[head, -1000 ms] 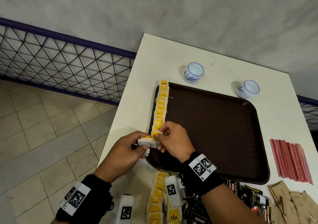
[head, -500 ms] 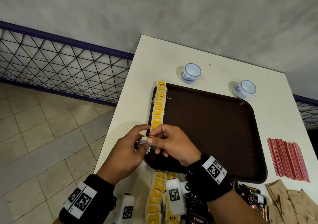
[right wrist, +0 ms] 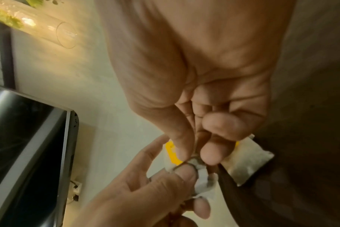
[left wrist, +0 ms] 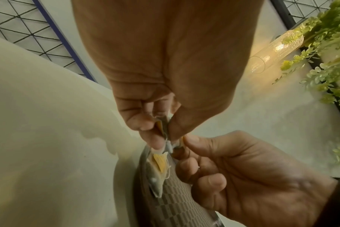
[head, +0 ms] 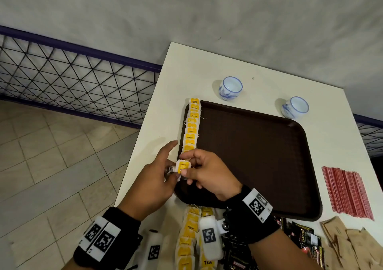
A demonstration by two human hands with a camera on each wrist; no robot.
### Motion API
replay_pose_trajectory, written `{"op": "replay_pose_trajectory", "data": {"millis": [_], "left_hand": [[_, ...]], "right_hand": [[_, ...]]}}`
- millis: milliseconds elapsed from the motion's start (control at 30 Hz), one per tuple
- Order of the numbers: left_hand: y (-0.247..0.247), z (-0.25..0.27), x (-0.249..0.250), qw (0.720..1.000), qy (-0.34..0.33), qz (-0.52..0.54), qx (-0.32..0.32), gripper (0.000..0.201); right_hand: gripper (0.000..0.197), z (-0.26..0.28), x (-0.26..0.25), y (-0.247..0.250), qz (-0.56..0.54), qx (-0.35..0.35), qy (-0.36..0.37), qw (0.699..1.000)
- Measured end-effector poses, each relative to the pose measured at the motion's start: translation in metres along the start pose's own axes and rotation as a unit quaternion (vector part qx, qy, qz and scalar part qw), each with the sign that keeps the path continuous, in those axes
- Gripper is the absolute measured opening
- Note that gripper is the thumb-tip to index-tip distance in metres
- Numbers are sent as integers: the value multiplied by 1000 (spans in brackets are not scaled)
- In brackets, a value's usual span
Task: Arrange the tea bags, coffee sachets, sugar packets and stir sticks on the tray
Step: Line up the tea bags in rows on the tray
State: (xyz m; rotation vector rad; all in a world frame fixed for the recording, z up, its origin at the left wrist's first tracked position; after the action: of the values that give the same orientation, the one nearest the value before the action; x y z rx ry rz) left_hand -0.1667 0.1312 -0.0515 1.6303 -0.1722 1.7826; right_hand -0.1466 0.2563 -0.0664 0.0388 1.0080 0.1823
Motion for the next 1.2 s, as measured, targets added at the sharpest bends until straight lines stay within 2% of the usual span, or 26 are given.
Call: {"op": "replay_pose_trajectory", "data": {"millis": [100, 267, 467, 600, 800, 1200], "left_hand": [[1, 0, -5, 1000, 9, 0, 7, 69], [3, -1, -13, 1000, 23, 12, -3, 28], [5, 2, -19, 998, 39, 51, -10, 27], [8, 5, -28, 996, 71, 62, 8, 25], [11, 10, -35, 993, 89, 71, 13, 24], [11, 12, -38, 992, 98, 78, 18, 24]], "right_hand": [[21, 1, -6, 1, 12, 19, 24, 999], [2, 1, -18, 13, 37, 81, 85, 992], [7, 5, -27, 17, 3, 87, 100, 991], [8, 6, -27, 30, -15, 93, 92, 991], [8, 11, -8, 40, 9, 88, 49, 995], [5, 7, 32, 13, 13, 40, -31, 999]]}}
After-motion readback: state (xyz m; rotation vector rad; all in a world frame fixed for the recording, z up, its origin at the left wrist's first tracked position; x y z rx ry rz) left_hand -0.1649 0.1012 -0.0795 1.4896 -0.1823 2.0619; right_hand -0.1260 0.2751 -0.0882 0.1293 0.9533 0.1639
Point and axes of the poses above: each hand's wrist, its own z-axis away from the middle knuckle, its own y-axis out of the back of the hand, x = y × z, the point moved 10 cm from there along -z, towards the middle knuckle, and after that the axes turned 4 degrees about -x, right-handed, at the moved point
